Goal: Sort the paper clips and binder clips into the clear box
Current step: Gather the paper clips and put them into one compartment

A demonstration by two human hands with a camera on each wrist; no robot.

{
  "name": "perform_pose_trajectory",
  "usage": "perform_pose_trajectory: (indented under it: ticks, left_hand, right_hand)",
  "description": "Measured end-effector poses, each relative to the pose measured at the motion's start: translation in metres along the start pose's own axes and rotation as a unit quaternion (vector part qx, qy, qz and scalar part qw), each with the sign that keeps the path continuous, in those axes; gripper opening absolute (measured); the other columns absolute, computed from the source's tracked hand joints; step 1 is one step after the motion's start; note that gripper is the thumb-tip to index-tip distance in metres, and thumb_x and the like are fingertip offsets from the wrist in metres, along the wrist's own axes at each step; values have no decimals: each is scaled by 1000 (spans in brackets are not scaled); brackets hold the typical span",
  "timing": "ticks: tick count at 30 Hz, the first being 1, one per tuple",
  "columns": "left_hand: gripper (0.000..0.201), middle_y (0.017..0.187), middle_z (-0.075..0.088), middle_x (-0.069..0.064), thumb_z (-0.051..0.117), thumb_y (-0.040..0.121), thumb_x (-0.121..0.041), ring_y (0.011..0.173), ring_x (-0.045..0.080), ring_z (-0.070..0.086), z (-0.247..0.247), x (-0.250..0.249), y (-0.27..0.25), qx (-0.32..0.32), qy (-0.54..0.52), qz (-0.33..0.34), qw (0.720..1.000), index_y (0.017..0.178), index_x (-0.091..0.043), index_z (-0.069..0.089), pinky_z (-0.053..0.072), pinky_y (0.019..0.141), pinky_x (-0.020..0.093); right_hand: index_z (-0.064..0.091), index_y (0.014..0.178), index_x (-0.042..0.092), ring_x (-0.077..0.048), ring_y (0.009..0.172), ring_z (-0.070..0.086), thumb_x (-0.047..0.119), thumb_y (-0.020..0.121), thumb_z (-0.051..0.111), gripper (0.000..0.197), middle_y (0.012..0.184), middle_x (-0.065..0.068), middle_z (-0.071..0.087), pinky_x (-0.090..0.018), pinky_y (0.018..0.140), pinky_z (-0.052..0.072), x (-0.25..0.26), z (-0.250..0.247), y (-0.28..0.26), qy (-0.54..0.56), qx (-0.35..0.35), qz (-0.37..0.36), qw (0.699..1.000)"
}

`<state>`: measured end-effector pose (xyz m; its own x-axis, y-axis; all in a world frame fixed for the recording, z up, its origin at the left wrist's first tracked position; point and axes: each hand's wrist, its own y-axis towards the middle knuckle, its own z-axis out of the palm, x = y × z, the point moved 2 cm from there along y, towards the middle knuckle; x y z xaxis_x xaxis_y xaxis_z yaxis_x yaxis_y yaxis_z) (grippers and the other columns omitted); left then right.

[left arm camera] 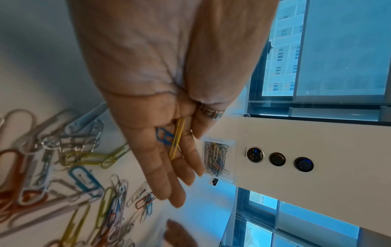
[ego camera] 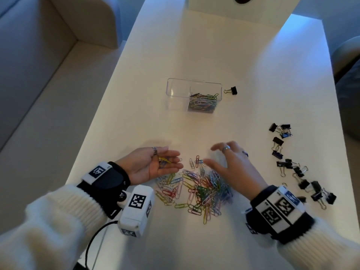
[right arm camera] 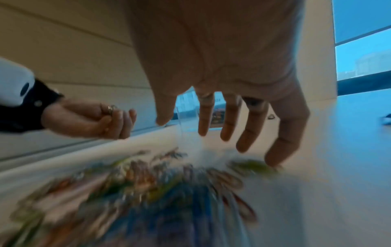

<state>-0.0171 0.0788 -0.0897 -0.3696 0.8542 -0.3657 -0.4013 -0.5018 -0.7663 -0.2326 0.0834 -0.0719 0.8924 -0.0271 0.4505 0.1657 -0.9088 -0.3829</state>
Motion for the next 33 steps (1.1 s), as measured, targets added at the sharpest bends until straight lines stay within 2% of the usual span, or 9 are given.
perform_pose_trajectory:
  ticks: [3,6,9,17,21,25,27,30,33]
  left_hand:
    - [47,72,68,15,38,96,-18,70,27,71,-3,2,2,-5,4,4,1000,71,2,73,60,61,31]
    - [47,71,68,16,37,96,-18,71,27,71,-4,5,4,-12,-5,11,1000,72,2,72,60,64,32]
    - [49,70,68,15,37,97,-17,70,27,71,-5,8,5,-17,-6,18,1000,69,2,72,60,63,31]
    - [53,67,67,13,35,97,-16,68,26,71,5,9,11,-17,7,31,999,65,0,73,60,63,31]
    - [47,68,67,13,36,98,-15,67,26,71,10,10,15,-21,18,39,999,71,2,71,60,64,32]
    - [42,69,67,13,36,97,-15,65,24,70,14,11,14,-23,19,40,999,76,2,68,59,66,33]
    - [38,69,67,12,36,98,-15,64,23,70,16,12,13,-23,16,41,999,81,3,65,59,65,32]
    - [35,71,67,13,36,98,-15,65,23,70,21,13,14,-18,-5,39,999,85,3,63,59,65,32]
    - [36,78,68,20,36,97,-20,68,28,70,32,18,17,10,-35,-14,999,93,6,60,58,68,36]
  right_hand:
    - [38,120,36,-16,114,32,71,63,59,71,123,6,30,-43,94,45,-16,13,-18,-46,87,41,994]
    - [37,116,37,-12,107,23,58,57,74,73,115,8,26,-36,89,47,-11,23,-29,-40,102,10,994]
    - [41,116,32,-10,101,20,45,61,78,68,112,7,25,-28,84,44,-7,31,-34,-40,98,-8,994]
    - [62,101,21,-11,98,42,22,79,68,23,98,8,51,-17,82,34,-4,38,-25,27,65,-30,997]
    - [67,96,13,-12,87,57,20,80,68,18,95,1,65,-17,80,45,-7,39,-15,64,41,13,997]
    - [71,87,10,-4,71,59,13,77,71,10,87,0,70,2,64,42,-7,31,-10,122,32,18,992]
    - [72,84,9,0,67,56,10,76,71,7,83,1,70,5,61,38,-4,21,-8,138,21,12,990]
    - [72,83,10,-2,70,56,10,76,71,7,77,3,65,2,64,40,7,3,-3,163,-12,-5,986]
    - [72,82,13,-6,73,57,11,75,72,8,76,3,65,-4,66,42,28,-15,4,184,-46,-40,981]
